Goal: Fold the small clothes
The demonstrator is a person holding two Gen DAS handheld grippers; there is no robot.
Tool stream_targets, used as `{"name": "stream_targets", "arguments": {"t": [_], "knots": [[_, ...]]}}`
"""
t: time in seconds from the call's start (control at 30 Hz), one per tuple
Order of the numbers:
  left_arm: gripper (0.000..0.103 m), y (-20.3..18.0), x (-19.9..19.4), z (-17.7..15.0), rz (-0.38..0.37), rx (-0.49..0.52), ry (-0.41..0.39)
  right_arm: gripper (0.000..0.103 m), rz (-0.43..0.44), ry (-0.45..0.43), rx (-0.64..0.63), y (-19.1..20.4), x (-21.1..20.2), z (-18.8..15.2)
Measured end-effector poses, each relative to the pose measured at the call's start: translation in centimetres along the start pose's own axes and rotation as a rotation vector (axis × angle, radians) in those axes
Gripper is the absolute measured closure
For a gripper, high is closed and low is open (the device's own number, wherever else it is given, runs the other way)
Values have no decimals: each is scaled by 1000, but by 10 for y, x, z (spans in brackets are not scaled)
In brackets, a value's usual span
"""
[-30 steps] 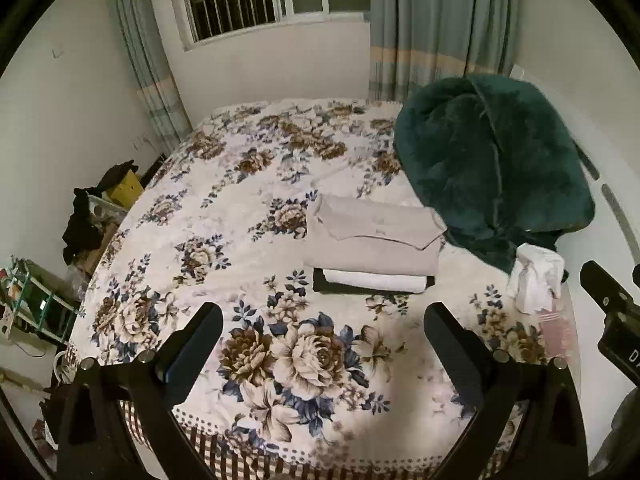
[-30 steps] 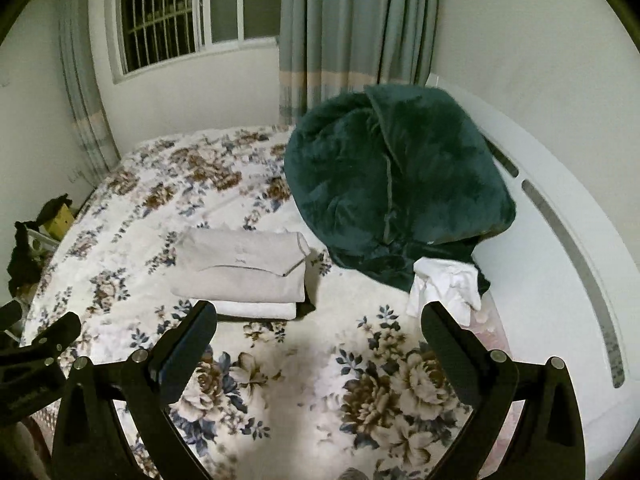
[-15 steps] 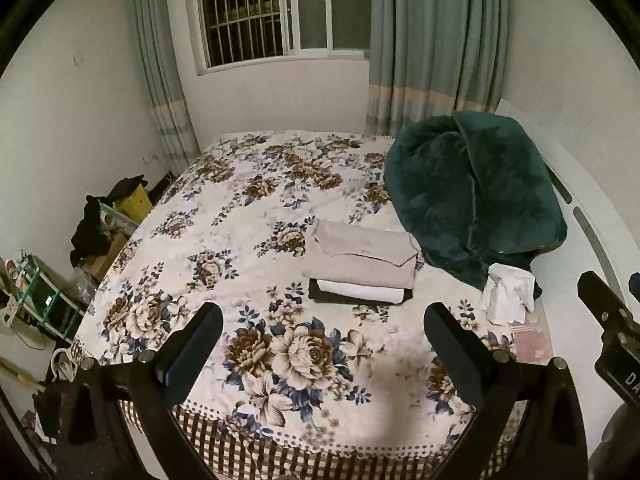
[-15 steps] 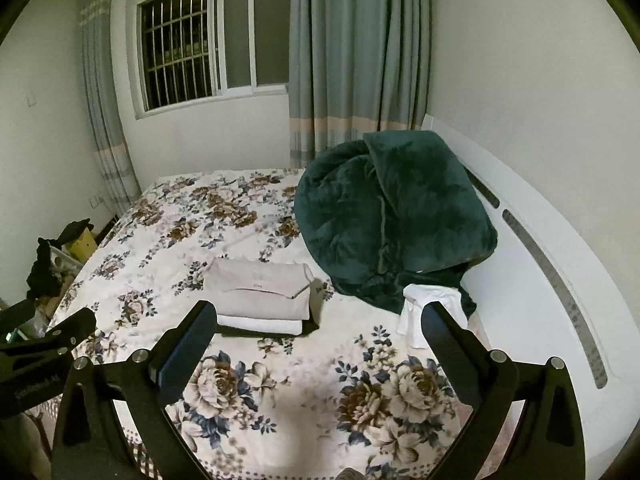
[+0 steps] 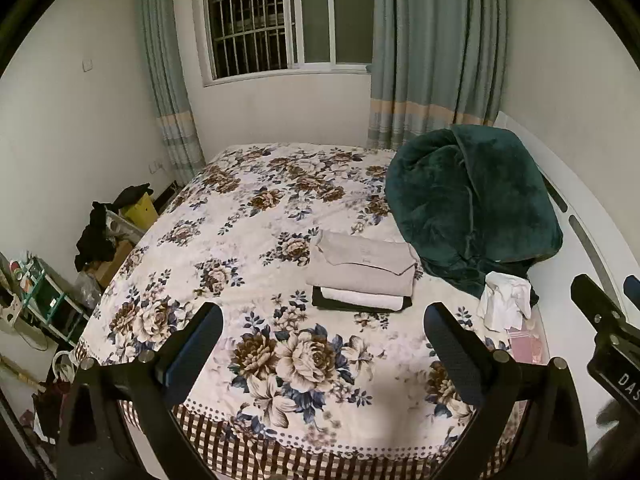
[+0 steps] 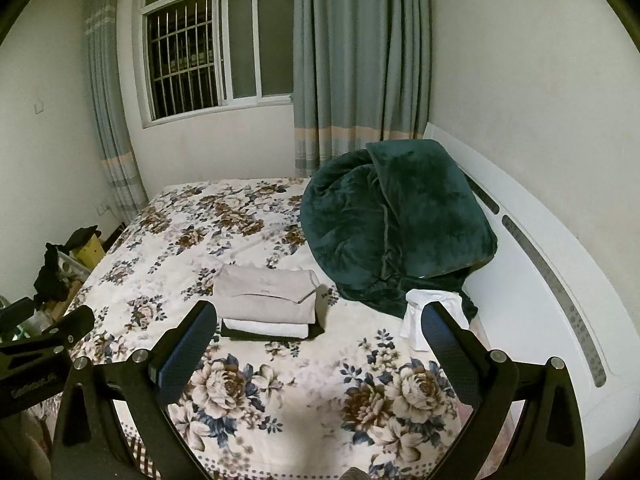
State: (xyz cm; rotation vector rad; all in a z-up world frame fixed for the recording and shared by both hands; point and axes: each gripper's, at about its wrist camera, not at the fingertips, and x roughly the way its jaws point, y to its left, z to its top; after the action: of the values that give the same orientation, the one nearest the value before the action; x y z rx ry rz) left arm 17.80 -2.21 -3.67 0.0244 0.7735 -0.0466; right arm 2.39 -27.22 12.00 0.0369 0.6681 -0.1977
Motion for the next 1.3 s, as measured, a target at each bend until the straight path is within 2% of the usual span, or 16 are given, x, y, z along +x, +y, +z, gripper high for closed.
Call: {"name": "stream_targets", "arguments": {"t": [0.4, 0.7, 1.3], "knots": [[0, 1, -3, 3, 2, 3, -12, 0, 1, -1, -7, 3, 5, 2], [0, 5, -6, 5, -2, 0, -13, 0, 16, 3, -28, 6, 6, 17], [0, 16, -19, 7, 20, -12, -34, 0, 35, -11, -39, 19, -1, 13]]}}
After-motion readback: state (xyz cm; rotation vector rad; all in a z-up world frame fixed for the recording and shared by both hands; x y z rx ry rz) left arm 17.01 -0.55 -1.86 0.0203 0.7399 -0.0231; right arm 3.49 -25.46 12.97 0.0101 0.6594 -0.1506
